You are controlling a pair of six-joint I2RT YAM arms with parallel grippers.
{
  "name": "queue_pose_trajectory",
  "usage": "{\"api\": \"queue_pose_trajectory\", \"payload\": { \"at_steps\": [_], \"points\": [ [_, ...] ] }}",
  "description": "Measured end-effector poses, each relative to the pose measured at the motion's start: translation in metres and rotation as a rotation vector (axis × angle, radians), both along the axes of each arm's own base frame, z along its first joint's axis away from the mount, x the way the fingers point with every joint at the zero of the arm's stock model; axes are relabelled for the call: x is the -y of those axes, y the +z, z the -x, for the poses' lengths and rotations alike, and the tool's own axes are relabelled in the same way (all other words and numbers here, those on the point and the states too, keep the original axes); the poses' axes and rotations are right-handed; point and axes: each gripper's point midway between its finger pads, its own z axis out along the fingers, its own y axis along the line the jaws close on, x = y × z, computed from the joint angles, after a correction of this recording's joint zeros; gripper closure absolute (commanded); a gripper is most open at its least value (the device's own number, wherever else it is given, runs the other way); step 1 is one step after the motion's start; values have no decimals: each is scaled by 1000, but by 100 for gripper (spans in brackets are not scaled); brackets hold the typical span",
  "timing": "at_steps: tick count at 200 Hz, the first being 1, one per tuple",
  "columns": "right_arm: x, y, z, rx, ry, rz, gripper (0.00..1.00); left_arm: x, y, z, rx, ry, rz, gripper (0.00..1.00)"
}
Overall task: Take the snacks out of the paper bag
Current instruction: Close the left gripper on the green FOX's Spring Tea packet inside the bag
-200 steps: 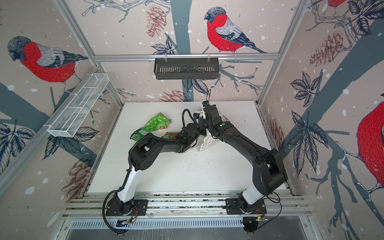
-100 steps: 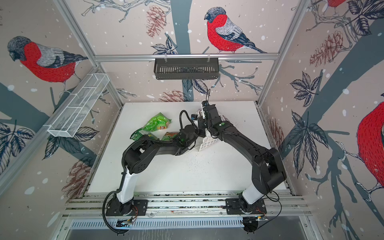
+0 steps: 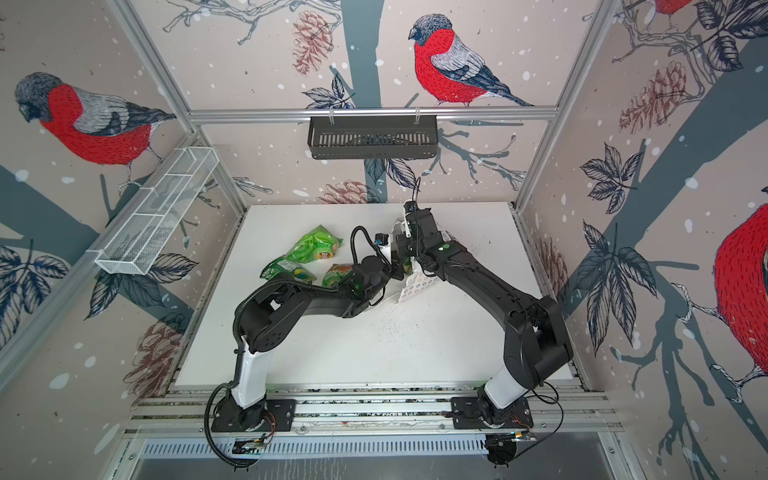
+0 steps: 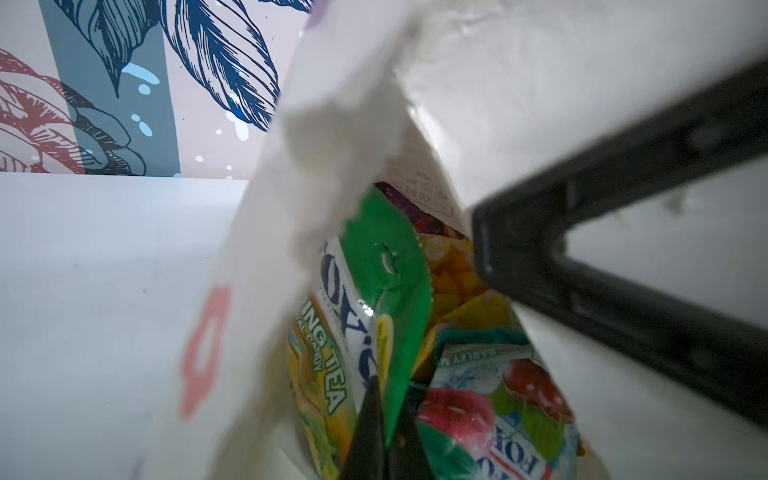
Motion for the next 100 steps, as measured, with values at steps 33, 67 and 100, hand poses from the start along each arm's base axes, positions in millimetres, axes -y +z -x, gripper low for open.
{"api": "queue_pose_trajectory", "payload": {
  "at_steps": [33, 67, 100],
  "points": [
    [3, 2, 0, 6, -13, 7, 100, -4, 7, 6, 9, -1, 8, 100],
    [8, 1, 2, 7, -27, 17, 100, -10, 12, 17, 8, -8, 8, 100],
    [10, 0, 4, 7, -30, 20, 100, -18, 17, 25, 10, -9, 10, 100]
  ]
}}
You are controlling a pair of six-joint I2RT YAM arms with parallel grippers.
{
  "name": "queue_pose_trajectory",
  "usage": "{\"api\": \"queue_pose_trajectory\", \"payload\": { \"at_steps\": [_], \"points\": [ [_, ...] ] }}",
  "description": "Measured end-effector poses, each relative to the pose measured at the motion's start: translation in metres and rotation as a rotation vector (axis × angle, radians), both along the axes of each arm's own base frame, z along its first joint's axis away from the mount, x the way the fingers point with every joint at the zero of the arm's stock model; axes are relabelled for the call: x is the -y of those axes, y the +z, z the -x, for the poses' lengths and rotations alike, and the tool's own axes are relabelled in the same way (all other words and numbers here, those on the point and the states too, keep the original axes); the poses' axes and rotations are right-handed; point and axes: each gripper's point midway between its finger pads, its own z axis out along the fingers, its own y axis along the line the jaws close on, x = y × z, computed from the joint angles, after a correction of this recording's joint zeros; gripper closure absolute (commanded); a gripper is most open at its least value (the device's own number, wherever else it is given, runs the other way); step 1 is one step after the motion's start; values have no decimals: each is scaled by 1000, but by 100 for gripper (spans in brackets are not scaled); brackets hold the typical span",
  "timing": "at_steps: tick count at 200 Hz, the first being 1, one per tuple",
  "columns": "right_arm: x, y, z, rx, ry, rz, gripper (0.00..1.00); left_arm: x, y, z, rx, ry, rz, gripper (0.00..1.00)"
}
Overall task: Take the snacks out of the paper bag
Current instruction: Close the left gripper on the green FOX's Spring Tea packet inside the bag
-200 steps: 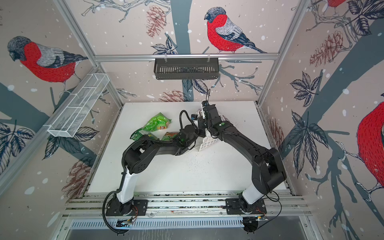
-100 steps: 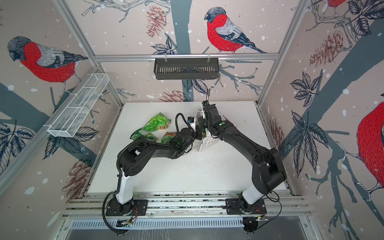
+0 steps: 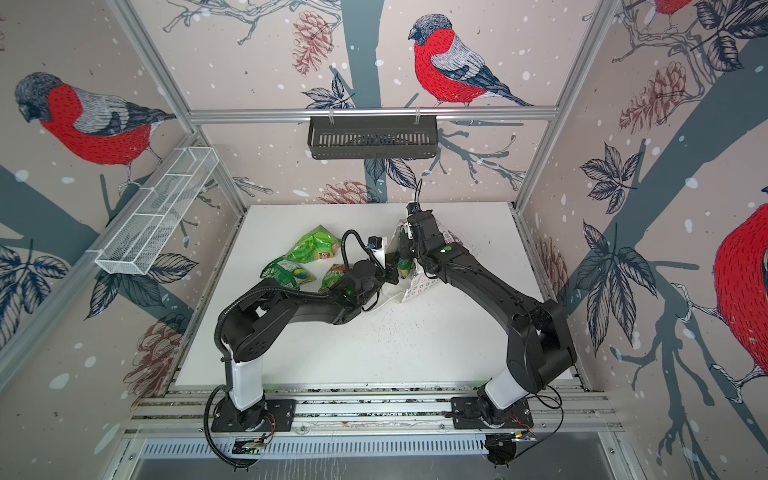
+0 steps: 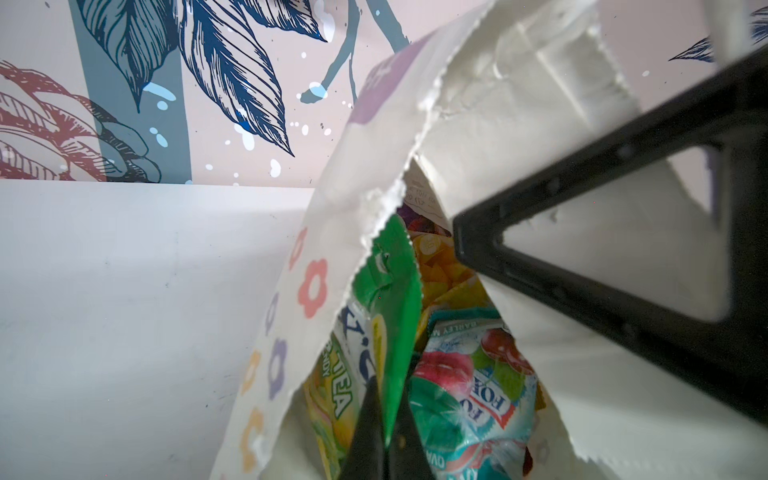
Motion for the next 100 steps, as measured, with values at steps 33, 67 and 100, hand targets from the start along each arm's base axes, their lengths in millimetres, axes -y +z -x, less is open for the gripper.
{"api": "queue_pose_trajectory", "payload": {
  "at_steps": [33, 67, 100],
  "points": [
    [0, -1, 2, 1, 2, 0, 100, -7, -1, 7, -7, -1, -6, 100],
    [1, -3, 4, 3, 2, -3, 100, -13, 9, 13, -6, -3, 8, 100],
    [3, -4, 9, 15, -4, -27, 100, -17, 18, 16, -1, -4, 12, 100]
  ]
}}
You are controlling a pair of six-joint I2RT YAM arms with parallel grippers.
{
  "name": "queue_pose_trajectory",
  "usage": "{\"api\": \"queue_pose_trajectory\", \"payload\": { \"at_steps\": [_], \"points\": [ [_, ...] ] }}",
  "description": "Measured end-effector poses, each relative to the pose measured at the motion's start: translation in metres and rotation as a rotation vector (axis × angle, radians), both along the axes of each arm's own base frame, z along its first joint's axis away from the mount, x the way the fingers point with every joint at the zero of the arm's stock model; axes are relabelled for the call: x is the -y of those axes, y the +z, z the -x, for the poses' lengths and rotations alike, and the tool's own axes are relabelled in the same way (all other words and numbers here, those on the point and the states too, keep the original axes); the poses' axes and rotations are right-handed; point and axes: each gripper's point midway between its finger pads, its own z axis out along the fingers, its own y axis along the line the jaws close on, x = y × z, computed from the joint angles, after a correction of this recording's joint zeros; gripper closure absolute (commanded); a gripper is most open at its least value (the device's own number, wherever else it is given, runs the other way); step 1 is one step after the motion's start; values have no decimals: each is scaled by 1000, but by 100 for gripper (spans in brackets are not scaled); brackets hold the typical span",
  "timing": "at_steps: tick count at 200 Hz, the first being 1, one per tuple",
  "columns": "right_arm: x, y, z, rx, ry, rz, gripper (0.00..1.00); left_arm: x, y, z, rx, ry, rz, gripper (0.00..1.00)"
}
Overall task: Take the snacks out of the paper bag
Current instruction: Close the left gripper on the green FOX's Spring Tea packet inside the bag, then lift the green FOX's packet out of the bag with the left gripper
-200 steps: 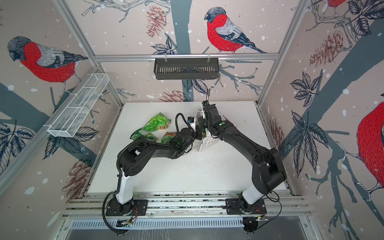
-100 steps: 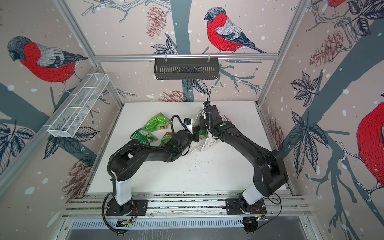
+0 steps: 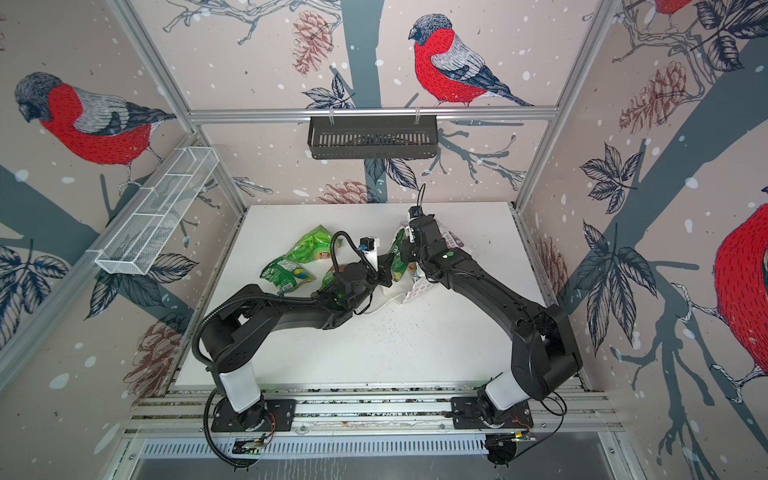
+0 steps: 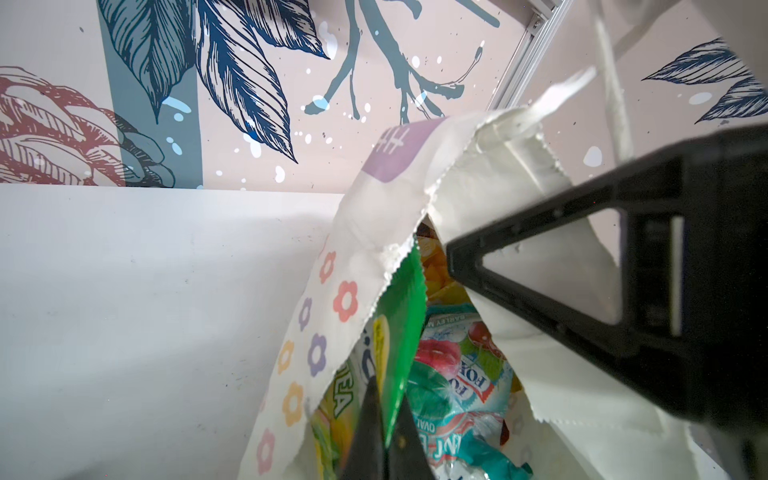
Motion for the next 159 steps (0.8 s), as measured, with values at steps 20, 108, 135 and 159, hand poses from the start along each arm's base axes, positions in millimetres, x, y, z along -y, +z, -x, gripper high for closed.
{"api": "queue_pose_trajectory", "payload": {
  "at_steps": [20, 108, 135, 159],
  "points": [
    [2, -3, 4, 5, -2, -7, 100, -2, -2, 2, -12, 0, -14, 100],
    [0, -11, 6, 36, 7, -38, 100, -12, 2, 14, -35, -6, -67, 100],
    [1, -16, 9, 41, 8, -47, 100, -14, -1, 16, -54, -5, -90, 100],
    [1, -21, 13, 41, 7, -64, 100, -15, -4, 18, -72, -8, -120, 100]
  ]
}}
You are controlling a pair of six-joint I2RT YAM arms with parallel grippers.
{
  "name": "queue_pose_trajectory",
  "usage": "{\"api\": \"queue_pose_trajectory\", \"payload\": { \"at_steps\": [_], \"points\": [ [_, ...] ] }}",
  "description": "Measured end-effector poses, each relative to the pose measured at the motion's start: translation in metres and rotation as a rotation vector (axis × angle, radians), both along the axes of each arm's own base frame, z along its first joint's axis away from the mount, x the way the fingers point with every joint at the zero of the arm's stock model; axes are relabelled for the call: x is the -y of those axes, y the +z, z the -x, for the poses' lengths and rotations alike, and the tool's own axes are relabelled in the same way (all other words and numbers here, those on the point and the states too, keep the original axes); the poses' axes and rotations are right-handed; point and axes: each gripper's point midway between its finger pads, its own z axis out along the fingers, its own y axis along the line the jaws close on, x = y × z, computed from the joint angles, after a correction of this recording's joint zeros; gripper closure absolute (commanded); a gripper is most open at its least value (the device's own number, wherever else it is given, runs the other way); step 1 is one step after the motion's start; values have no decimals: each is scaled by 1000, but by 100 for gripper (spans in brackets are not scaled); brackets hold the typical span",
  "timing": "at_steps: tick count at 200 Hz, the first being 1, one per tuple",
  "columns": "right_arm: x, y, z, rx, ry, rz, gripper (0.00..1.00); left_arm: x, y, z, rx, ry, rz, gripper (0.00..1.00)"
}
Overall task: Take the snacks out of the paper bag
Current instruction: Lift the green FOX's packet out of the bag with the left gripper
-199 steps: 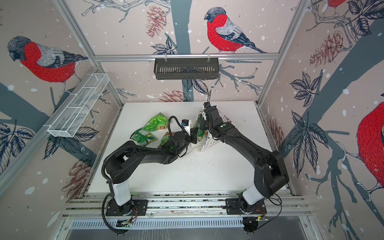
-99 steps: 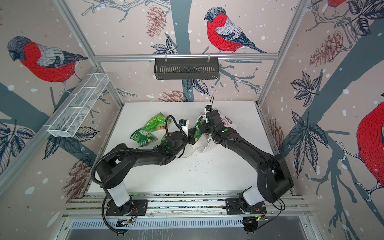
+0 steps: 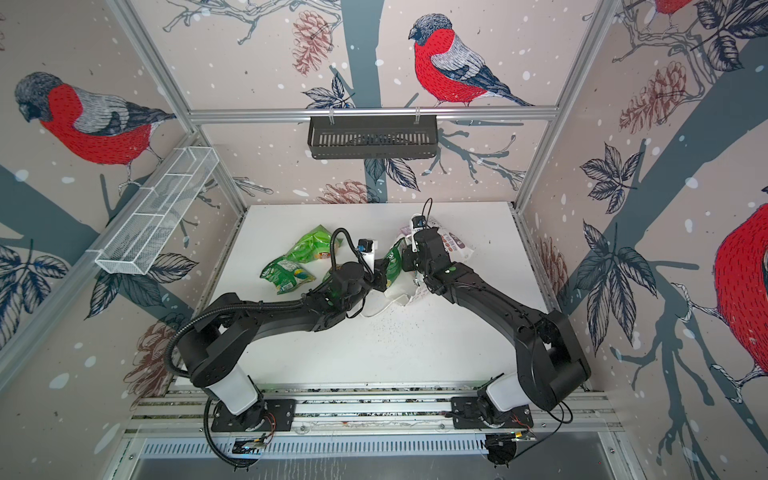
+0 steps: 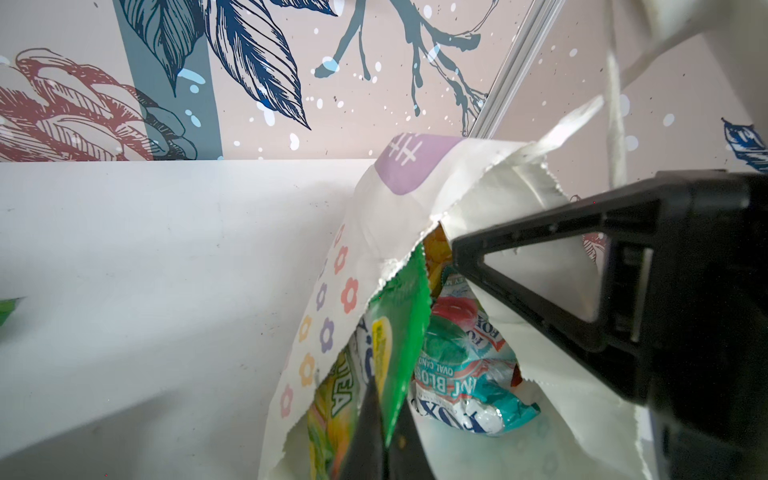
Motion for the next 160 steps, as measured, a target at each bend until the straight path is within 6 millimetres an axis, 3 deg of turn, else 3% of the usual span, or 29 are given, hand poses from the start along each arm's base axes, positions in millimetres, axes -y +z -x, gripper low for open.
{"api": "queue_pose_trajectory", "payload": {
  "at_steps": [75, 160],
  "points": [
    [4, -10, 9, 23, -4, -27, 100, -2, 0, 10, -25, -20, -64, 100],
    [8, -14, 13, 40, -13, -51, 100, -21, 8, 26, -46, -15, -89, 100]
  ]
}}
